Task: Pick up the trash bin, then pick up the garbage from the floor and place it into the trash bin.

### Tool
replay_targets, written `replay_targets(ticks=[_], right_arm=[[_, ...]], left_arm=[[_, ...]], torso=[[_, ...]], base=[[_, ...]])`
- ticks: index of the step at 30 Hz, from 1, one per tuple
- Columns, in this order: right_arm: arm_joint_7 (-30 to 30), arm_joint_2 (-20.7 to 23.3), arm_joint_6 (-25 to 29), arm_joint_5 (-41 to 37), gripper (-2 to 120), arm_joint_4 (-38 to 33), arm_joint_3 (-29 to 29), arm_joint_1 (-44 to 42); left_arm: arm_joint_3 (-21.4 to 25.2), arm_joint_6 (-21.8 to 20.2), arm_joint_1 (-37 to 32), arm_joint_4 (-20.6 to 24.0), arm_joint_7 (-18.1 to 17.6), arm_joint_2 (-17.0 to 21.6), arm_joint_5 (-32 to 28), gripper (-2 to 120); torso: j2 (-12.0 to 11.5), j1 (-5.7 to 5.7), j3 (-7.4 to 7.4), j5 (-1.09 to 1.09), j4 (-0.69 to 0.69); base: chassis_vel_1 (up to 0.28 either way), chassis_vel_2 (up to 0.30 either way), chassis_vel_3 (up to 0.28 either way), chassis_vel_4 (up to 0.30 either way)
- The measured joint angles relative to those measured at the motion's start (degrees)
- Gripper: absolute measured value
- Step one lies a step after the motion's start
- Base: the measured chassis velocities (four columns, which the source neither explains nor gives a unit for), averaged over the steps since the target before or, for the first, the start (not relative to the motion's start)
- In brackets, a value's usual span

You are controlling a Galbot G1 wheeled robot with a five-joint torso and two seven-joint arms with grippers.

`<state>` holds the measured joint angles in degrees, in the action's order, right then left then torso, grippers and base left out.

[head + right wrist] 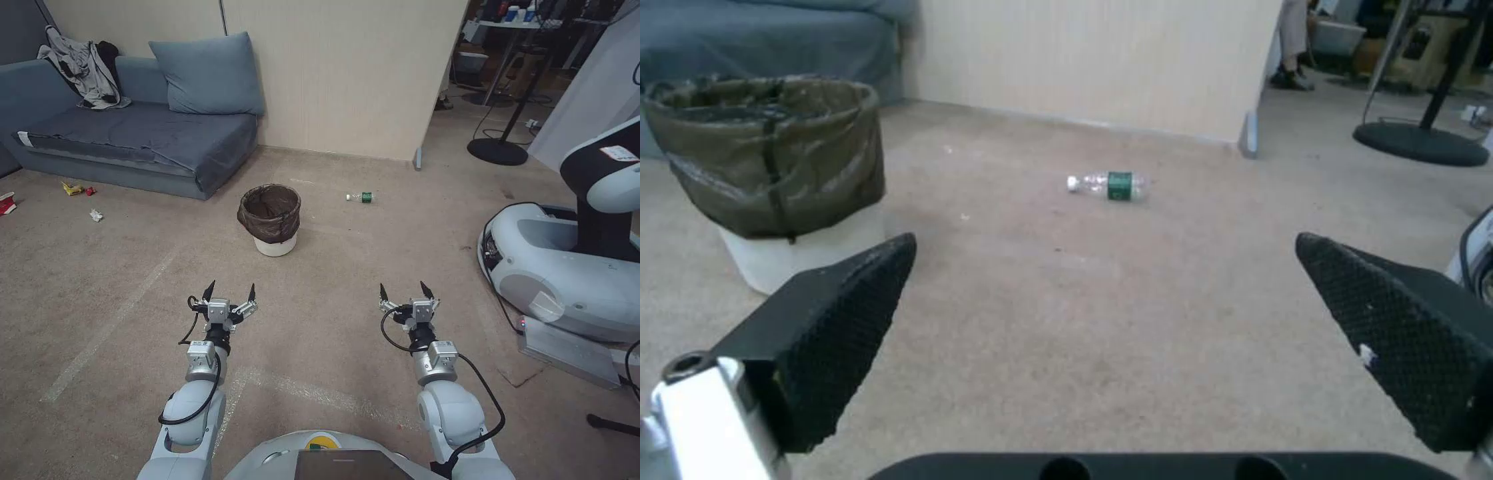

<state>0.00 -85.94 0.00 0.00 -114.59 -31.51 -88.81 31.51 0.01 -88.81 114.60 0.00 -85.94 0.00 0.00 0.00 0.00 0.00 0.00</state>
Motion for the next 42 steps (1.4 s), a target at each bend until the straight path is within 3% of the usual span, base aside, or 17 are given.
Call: replay_targets(ticks=[24, 27, 31, 35, 42], right_arm=[[0.0, -0.2, -0.3, 0.0, 100, -0.6, -0.3, -0.1], [-0.7, -1.6, -2.0, -0.3, 100, -4.1, -1.9, -0.9], [-2.5, -5.1, -6.4, -1.1, 100, -12.7, -6.0, -2.9], [-3.2, -6.3, -8.0, -1.4, 100, -15.5, -7.4, -3.7], [-2.9, -6.4, -8.5, -1.4, 100, -16.0, -7.5, -4.0]], left_arm=[[0.1, -0.2, -0.1, 0.3, -0.1, 0.1, 0.0, 100], [0.6, -1.9, -0.5, 2.3, -1.0, 0.5, 0.0, 100], [3.2, -8.8, -2.3, 10.5, -5.0, 2.4, -0.2, 100], [4.9, -12.7, -3.4, 15.3, -6.8, 3.8, -0.6, 100], [5.1, -14.0, -4.0, 15.8, -6.9, 4.2, -0.7, 100]], torso=[[0.0, 0.00, 0.00, 0.00, 0.01], [0.0, 0.00, 0.00, -0.03, 0.00], [0.0, 0.00, 0.00, -0.02, 0.00], [0.0, 0.00, 0.00, 0.02, 0.00], [0.0, 0.00, 0.00, 0.00, 0.00]], base=[[0.000, 0.000, 0.000, 0.000], [0.000, 0.000, 0.000, 0.000], [0.000, 0.000, 0.000, 0.000], [0.000, 0.000, 0.000, 0.000], [0.000, 0.000, 0.000, 0.000]])
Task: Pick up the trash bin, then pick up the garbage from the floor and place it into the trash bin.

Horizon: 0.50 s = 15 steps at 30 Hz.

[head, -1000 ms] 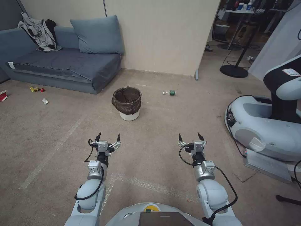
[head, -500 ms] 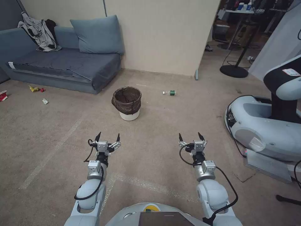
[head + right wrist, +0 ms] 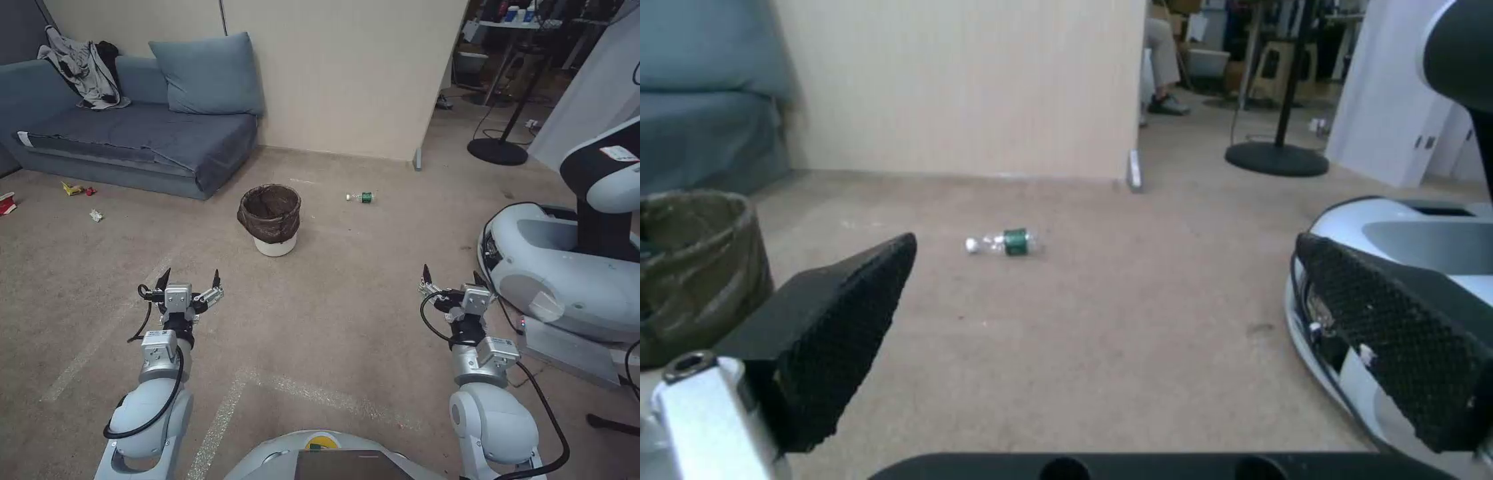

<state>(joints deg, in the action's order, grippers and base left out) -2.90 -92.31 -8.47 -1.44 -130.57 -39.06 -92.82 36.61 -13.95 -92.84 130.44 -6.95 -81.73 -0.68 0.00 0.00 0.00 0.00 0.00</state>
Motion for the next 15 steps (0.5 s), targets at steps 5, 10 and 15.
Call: replay_targets(ticks=[5, 10, 15], right_arm=[[1.5, 0.1, -0.8, 0.1, 100, -0.2, -0.2, -0.7], [1.7, 0.1, -0.8, 0.1, 100, -0.2, -0.2, -0.8], [3.8, 0.1, -1.1, 0.9, 100, -0.1, 0.3, -1.5]], left_arm=[[0.0, -0.2, -0.2, -0.3, -0.6, 0.0, 0.1, 100], [0.0, 0.0, -0.6, -0.4, -0.8, -0.2, 0.2, 100], [0.0, 1.0, -1.3, -0.6, -1.1, -0.5, 0.1, 100]], torso=[[0.0, 0.00, 0.00, 0.00, 0.00], [0.0, 0.00, 0.00, 0.00, 0.00], [0.0, 0.00, 0.00, 0.00, 0.00]], base=[[0.000, 0.000, 0.000, 0.000], [0.000, 0.000, 0.000, 0.000], [0.000, 0.000, 0.000, 0.000]])
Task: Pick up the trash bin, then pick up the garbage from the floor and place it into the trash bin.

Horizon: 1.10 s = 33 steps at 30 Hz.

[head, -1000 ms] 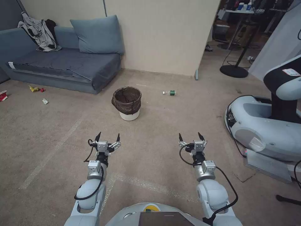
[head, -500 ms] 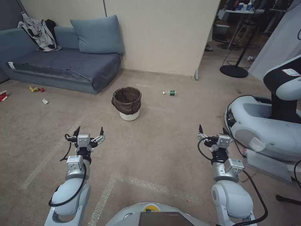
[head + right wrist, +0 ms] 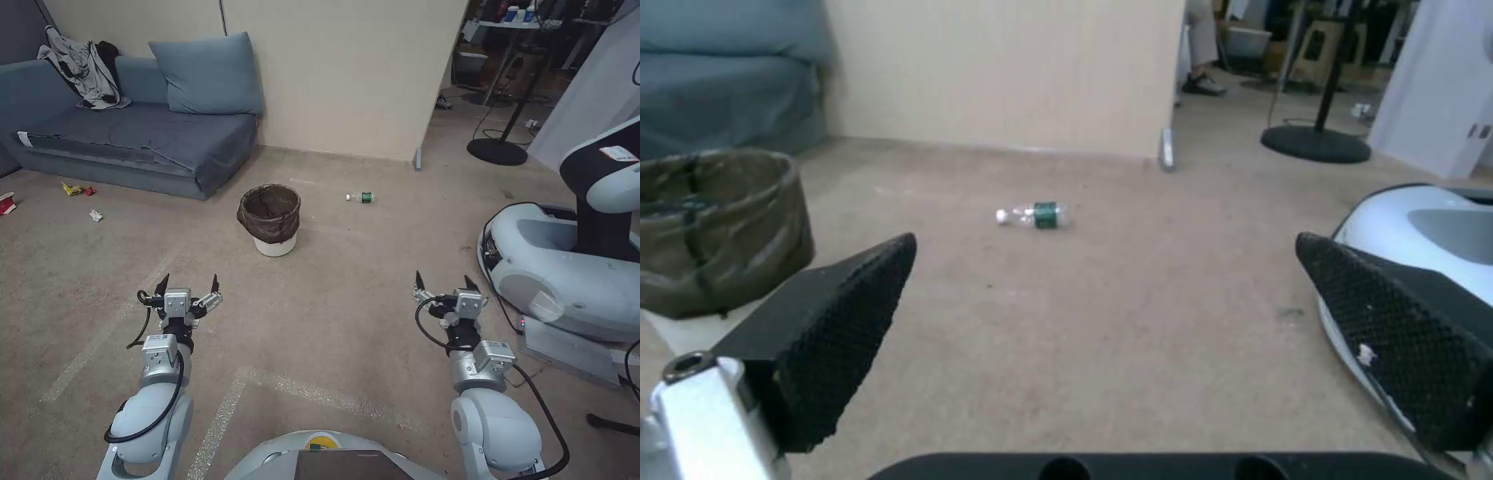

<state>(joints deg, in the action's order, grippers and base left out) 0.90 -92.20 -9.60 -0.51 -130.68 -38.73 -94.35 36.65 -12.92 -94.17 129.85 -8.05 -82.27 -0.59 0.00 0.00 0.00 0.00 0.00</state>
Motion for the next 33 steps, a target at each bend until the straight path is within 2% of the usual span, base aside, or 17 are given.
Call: replay_targets(ticks=[24, 33], right_arm=[[3.0, 0.1, -1.4, -0.2, 100, -0.3, 0.1, -0.2], [3.2, 0.1, -1.2, -0.2, 100, -0.1, 0.0, 0.1]], left_arm=[[0.1, 0.7, -0.5, -0.2, -0.4, -0.1, 0.0, 100], [0.1, 0.9, 0.0, -0.5, -0.1, 0.1, -0.1, 100]], torso=[[0.0, 0.00, 0.00, 0.00, 0.00], [0.0, 0.00, 0.00, 0.00, 0.00]], base=[[0.000, 0.000, 0.000, 0.000], [-0.107, 0.096, 0.096, -0.097]])
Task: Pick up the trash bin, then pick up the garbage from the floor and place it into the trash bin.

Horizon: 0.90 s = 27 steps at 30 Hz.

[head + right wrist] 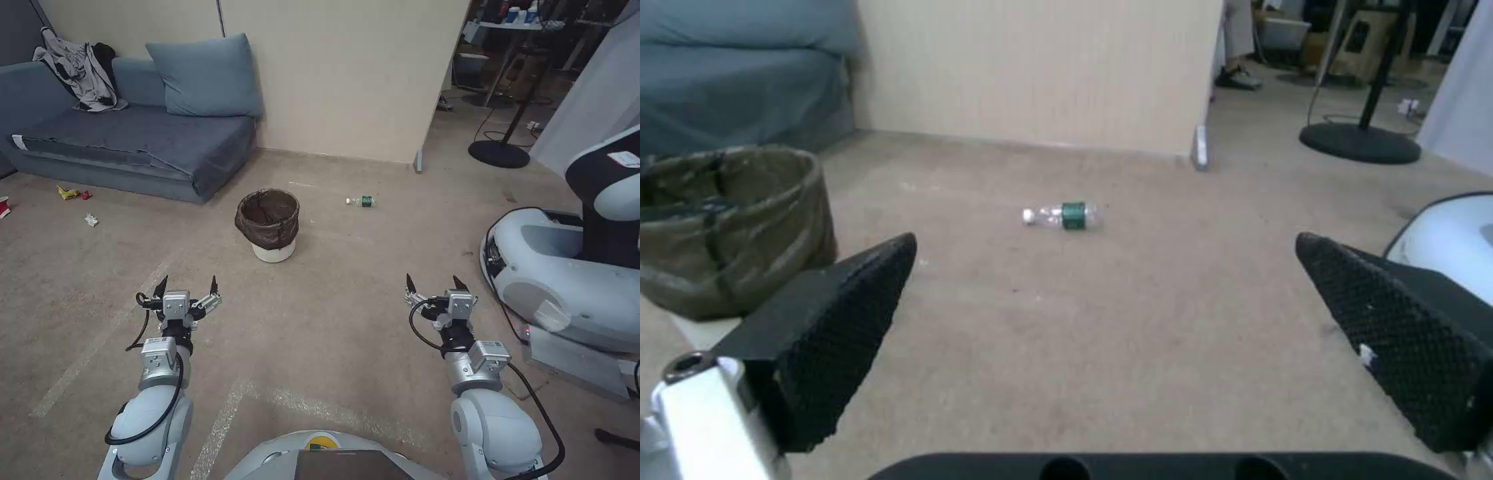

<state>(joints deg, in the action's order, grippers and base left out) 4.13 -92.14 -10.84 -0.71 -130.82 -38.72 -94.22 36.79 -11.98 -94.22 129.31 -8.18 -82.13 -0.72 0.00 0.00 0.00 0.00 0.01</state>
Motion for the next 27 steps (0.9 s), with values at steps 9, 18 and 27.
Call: replay_targets(ticks=[9, 18, 27], right_arm=[[0.0, 0.0, 0.3, 0.1, 100, 0.3, 0.1, 0.2], [0.0, 0.0, 0.4, 0.2, 100, 0.5, 0.1, 0.3], [0.0, 0.0, 0.7, 0.3, 100, 0.6, 0.1, 0.2]], left_arm=[[0.6, 0.1, 0.2, -0.3, 0.1, 0.2, -0.5, 100], [0.5, 0.3, 0.3, -0.8, 0.2, 0.1, -0.5, 100], [0.6, 0.4, 0.2, -0.8, 0.2, 0.0, -0.5, 100]], torso=[[0.0, 0.00, 0.00, 0.00, 0.01], [0.0, 0.00, 0.00, 0.00, -0.01], [0.0, 0.00, 0.00, 0.00, -0.01]], base=[[-0.119, 0.128, 0.134, -0.128], [-0.132, 0.132, 0.112, -0.135], [-0.147, 0.150, 0.139, -0.140]])
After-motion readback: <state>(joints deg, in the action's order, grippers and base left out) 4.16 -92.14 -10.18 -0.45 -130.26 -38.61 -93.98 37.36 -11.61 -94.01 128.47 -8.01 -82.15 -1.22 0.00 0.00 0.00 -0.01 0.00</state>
